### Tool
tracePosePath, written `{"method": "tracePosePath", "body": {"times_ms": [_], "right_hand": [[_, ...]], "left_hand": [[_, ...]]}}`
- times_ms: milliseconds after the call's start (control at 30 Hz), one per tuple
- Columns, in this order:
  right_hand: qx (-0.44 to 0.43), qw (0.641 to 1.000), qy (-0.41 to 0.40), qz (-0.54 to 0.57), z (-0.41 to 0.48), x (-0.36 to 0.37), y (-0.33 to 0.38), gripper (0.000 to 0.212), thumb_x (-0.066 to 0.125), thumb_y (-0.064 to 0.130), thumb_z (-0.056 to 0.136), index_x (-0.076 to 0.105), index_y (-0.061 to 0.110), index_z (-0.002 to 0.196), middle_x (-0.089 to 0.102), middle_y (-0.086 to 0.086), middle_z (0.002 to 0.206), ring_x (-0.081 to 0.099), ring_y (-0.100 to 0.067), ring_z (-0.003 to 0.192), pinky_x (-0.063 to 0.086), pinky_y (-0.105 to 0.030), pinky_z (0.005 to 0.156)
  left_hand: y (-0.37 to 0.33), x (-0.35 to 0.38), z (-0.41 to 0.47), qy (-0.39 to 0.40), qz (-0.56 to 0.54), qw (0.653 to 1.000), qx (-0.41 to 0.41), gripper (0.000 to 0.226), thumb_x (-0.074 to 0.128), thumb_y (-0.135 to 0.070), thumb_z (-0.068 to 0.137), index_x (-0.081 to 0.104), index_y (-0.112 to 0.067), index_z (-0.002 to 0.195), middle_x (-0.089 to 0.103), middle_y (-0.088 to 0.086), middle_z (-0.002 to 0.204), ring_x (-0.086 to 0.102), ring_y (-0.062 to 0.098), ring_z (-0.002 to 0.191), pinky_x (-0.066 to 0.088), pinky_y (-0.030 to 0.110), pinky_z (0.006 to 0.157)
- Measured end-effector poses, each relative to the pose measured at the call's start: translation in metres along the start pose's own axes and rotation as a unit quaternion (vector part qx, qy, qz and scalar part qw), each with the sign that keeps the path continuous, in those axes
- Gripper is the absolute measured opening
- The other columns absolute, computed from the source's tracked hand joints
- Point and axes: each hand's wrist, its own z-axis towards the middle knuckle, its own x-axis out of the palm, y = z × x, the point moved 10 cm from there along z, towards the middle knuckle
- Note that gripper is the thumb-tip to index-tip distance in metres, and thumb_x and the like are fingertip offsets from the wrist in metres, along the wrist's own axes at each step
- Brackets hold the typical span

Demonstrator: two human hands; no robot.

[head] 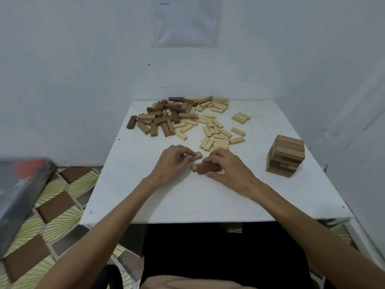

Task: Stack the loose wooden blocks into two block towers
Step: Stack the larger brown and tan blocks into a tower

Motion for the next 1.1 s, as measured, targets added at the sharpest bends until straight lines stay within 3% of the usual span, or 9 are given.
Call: {"method": "tracePosePath", "body": {"times_ms": [100,267,433,533,667,833,967,1033,1100], "right_hand": [[-0.008,1.0,-0.003,0.018,-0.001,-0.004,0.004,0.03,0.08,0.029,0.09,0.07,0.028,0.118,0.062,0.011,0.11,0.052,-0.009,0.106,0.047,-0.028,0.089],[-0.009,1.0,0.018,0.01,-0.006,0.002,0.005,0.032,0.079,0.031,0.09,0.074,0.028,0.121,0.055,0.01,0.112,0.048,-0.008,0.109,0.046,-0.026,0.092],[-0.024,1.0,0.015,-0.004,-0.004,0.001,0.006,0.038,0.073,0.018,0.094,0.072,0.034,0.128,0.052,0.01,0.112,0.048,-0.008,0.108,0.04,-0.012,0.09],[-0.019,1.0,-0.002,0.006,-0.003,-0.001,0.005,0.036,0.071,0.01,0.091,0.073,0.028,0.122,0.055,0.009,0.111,0.053,-0.01,0.105,0.048,-0.024,0.089],[0.003,0.999,-0.029,0.019,-0.006,-0.004,-0.001,0.029,0.073,0.009,0.09,0.072,0.02,0.116,0.056,0.006,0.116,0.058,-0.014,0.106,0.054,-0.036,0.092],[0.079,0.995,-0.037,0.052,-0.022,-0.006,-0.018,0.046,0.071,0.012,0.091,0.062,0.023,0.134,0.061,0.007,0.131,0.055,-0.013,0.122,0.047,-0.041,0.106],[0.108,0.991,0.008,0.078,-0.045,0.006,-0.017,0.063,0.058,0.021,0.088,0.047,0.03,0.15,0.052,0.007,0.146,0.045,-0.011,0.138,0.04,-0.04,0.116],[0.116,0.989,0.017,0.095,-0.055,0.007,-0.018,0.071,0.053,0.033,0.085,0.037,0.038,0.154,0.044,0.012,0.153,0.04,-0.008,0.142,0.036,-0.038,0.119],[0.103,0.989,0.027,0.101,-0.059,0.007,-0.017,0.077,0.06,0.043,0.087,0.028,0.043,0.156,0.039,0.017,0.156,0.037,-0.003,0.144,0.032,-0.034,0.119]], "left_hand": [[-0.006,0.003,0.001,0.011,0.004,1.0,0.027,0.023,0.061,-0.012,0.097,0.079,-0.02,0.11,0.074,-0.01,0.109,0.053,-0.015,0.101,0.035,0.004,0.082],[-0.004,0.004,0.001,0.02,0.004,0.999,0.027,0.027,0.06,-0.009,0.097,0.079,-0.02,0.114,0.073,-0.007,0.115,0.051,-0.02,0.102,0.033,0.0,0.085],[-0.005,0.005,-0.004,0.037,-0.012,0.999,0.03,0.034,0.058,-0.002,0.094,0.079,-0.02,0.114,0.073,-0.007,0.116,0.054,-0.014,0.104,0.037,0.004,0.086],[-0.005,0.009,-0.008,0.057,-0.022,0.998,0.029,0.042,0.054,0.0,0.088,0.078,-0.021,0.115,0.071,-0.007,0.118,0.06,0.004,0.105,0.045,0.02,0.087],[-0.005,0.009,-0.013,0.082,-0.022,0.996,0.023,0.044,0.057,0.003,0.086,0.077,-0.019,0.118,0.07,-0.004,0.116,0.063,0.013,0.094,0.044,0.017,0.078],[-0.018,0.019,-0.026,0.171,0.035,0.984,0.043,0.054,0.057,-0.013,0.083,0.066,-0.021,0.135,0.059,-0.006,0.114,0.062,0.011,0.094,0.041,0.011,0.079],[-0.024,0.03,-0.039,0.199,0.058,0.976,0.064,0.058,0.075,-0.028,0.085,0.06,-0.025,0.141,0.055,-0.009,0.118,0.055,0.005,0.097,0.038,0.01,0.081],[-0.019,0.03,-0.042,0.176,0.055,0.981,0.065,0.067,0.079,-0.041,0.085,0.053,-0.03,0.146,0.052,-0.012,0.127,0.049,0.002,0.111,0.038,0.016,0.094],[-0.014,0.027,-0.042,0.156,0.065,0.984,0.065,0.082,0.079,-0.054,0.083,0.041,-0.035,0.154,0.047,-0.016,0.143,0.038,0.007,0.132,0.035,0.031,0.108]]}}
